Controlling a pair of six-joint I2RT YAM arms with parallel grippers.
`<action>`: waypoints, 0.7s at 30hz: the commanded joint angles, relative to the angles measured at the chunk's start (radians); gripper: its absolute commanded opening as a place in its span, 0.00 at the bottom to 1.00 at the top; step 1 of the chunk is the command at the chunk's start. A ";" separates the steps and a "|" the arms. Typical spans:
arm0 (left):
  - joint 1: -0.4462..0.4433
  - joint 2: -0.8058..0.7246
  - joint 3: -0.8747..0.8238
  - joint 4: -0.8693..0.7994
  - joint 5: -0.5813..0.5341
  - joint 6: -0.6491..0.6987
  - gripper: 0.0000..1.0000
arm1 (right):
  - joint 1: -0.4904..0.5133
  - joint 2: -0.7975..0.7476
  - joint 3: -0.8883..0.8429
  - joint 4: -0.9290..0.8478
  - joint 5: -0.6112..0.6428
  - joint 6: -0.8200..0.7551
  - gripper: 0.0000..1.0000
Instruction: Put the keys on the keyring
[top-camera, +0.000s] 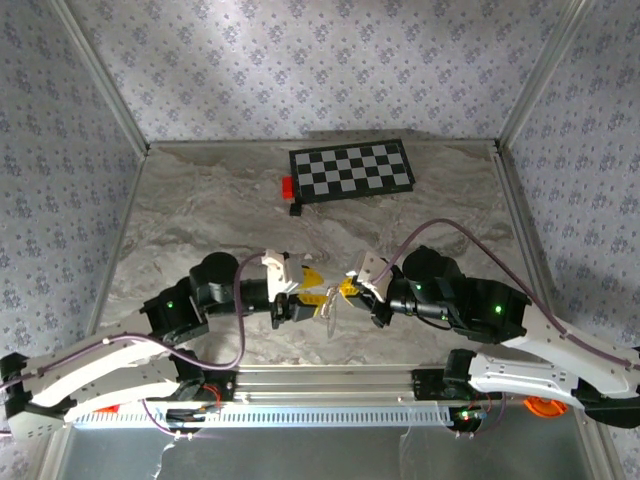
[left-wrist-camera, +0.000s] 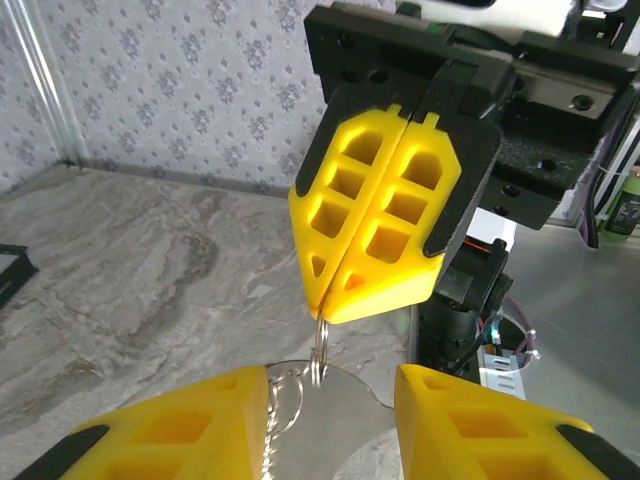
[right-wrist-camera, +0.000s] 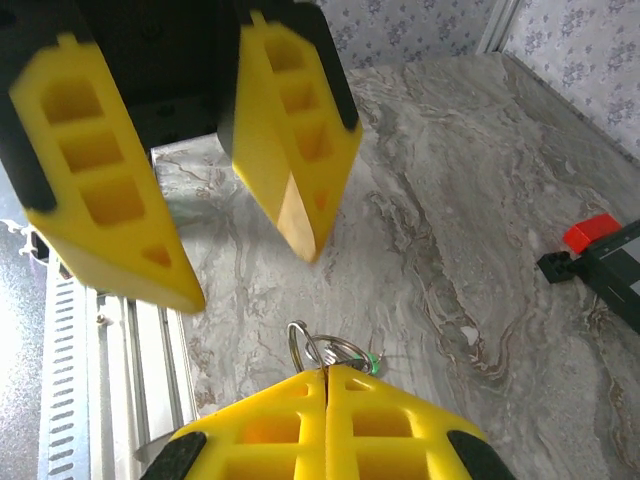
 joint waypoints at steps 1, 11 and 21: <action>-0.005 0.033 0.033 0.054 0.032 -0.033 0.36 | 0.005 -0.009 0.025 0.006 0.025 -0.014 0.00; -0.006 0.072 0.047 0.068 0.024 -0.038 0.21 | 0.012 -0.011 0.015 0.004 0.017 -0.017 0.00; -0.005 0.081 0.043 0.079 0.028 -0.033 0.00 | 0.022 -0.007 0.010 0.021 0.002 -0.013 0.00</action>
